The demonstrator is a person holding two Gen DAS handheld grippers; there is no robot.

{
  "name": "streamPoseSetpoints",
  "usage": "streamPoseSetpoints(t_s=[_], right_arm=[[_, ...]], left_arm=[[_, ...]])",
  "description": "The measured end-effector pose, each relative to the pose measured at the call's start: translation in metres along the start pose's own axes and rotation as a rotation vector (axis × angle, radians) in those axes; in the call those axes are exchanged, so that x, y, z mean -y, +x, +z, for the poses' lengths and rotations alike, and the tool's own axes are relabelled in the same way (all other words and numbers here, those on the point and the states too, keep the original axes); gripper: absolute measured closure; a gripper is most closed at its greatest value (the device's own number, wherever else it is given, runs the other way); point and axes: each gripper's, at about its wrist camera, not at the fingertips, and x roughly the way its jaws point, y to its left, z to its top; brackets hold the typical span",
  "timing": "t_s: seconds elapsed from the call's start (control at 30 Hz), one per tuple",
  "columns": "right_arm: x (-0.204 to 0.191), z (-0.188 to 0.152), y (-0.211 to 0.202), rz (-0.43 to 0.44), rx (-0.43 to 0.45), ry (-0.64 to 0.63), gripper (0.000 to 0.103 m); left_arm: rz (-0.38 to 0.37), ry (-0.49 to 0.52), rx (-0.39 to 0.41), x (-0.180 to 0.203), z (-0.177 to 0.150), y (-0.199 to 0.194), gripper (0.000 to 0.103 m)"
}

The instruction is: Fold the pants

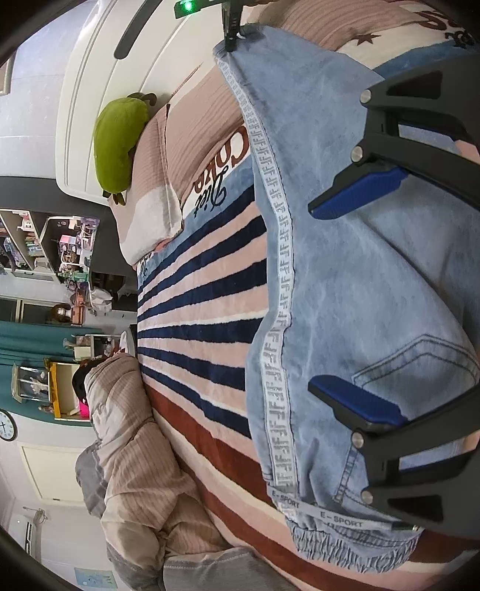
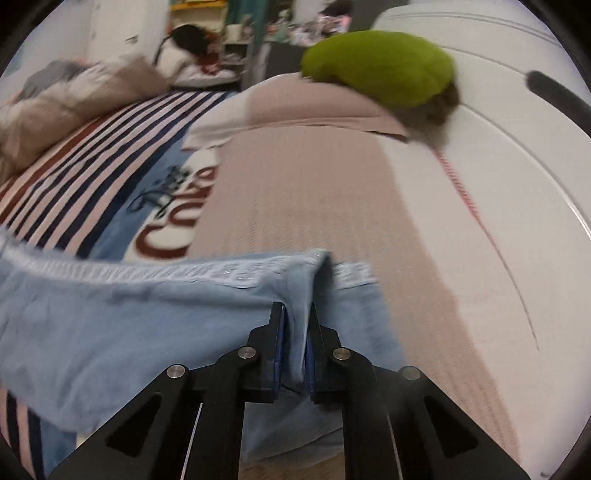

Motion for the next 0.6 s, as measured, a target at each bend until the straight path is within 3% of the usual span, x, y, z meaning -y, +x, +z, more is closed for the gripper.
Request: streamPoseSetpoints(t_s=[0.23, 0.37, 0.43, 0.5, 0.6], right_arm=[[0.022, 0.012, 0.021, -0.074, -0.018, 0.04, 0.099], [0.03, 0.011, 0.007, -0.114, 0.028, 0.075, 0.069], [0.029, 0.002, -0.016, -0.084, 0.056, 0.096, 0.065], [0.019, -0.009, -0.032, -0.052, 0.059, 0.089, 0.045], [-0.003, -0.028, -0.041, -0.1, 0.049, 0.029, 0.038]], left_arm=[[0.011, 0.006, -0.01, -0.001, -0.001, 0.004, 0.019], [0.007, 0.005, -0.01, -0.001, -0.001, 0.005, 0.019], [0.002, 0.002, -0.007, -0.001, -0.001, 0.005, 0.019], [-0.004, 0.002, -0.005, 0.0, -0.001, 0.003, 0.019], [-0.018, 0.004, -0.001, 0.002, -0.001, 0.0, 0.019]])
